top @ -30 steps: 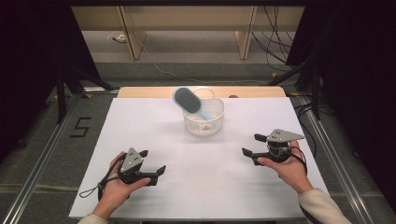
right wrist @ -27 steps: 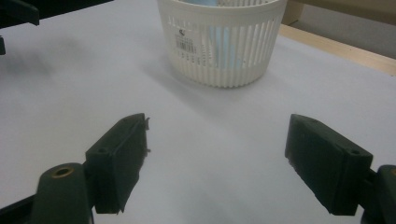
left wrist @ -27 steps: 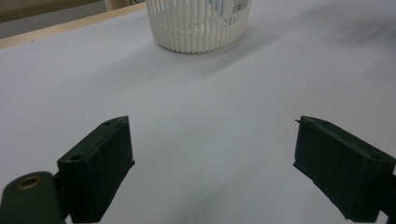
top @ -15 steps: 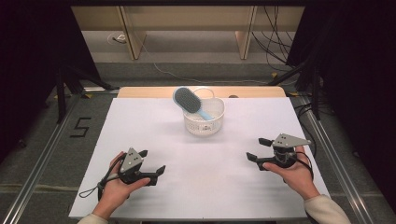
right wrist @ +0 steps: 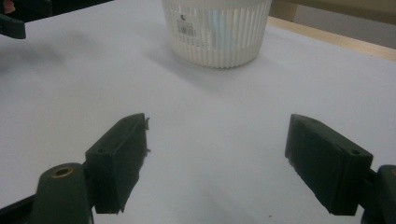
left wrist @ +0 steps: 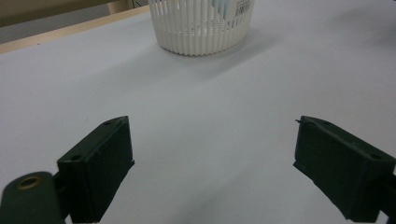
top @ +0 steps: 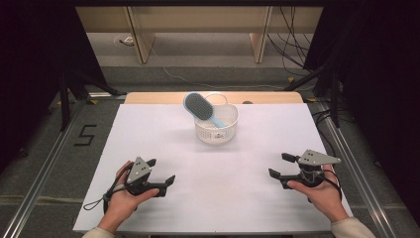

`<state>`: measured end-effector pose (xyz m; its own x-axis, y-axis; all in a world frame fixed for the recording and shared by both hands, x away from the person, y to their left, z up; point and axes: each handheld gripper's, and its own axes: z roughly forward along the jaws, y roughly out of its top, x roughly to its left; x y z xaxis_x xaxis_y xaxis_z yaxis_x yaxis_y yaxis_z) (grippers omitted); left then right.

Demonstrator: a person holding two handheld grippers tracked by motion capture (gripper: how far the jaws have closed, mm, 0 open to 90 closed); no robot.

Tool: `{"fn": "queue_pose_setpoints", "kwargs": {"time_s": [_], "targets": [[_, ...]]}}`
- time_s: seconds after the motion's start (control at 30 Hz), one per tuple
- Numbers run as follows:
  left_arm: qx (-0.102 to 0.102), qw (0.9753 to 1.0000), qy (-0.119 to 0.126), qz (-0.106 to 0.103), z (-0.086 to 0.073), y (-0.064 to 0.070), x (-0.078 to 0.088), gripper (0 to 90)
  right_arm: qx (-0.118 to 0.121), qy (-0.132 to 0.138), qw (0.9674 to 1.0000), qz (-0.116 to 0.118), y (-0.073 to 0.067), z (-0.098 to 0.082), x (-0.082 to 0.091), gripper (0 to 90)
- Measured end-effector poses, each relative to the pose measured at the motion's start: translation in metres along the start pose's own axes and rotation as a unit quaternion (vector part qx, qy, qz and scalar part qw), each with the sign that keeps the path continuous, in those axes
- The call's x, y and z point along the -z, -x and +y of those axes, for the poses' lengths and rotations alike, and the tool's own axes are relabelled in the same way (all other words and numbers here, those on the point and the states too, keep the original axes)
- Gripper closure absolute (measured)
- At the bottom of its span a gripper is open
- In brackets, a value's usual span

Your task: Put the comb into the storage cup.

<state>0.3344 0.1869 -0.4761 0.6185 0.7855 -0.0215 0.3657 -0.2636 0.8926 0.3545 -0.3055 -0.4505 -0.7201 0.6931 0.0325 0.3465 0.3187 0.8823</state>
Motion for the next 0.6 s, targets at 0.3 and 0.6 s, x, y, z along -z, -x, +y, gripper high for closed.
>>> {"fn": "queue_pose_setpoints", "kwargs": {"time_s": [0.3,0.6], "targets": [[0.000,1.0000,-0.001,0.000,-0.0003,-0.0004,0.0000,10.8,-0.003,0.001,1.0000,-0.002,-0.0002,-0.0047,0.0023,21.8],[0.003,1.0000,0.000,0.000,-0.0003,-0.0007,-0.0008,11.1,-0.003,0.010,0.9999,0.002,0.0012,-0.0035,0.0030,21.9]]}}
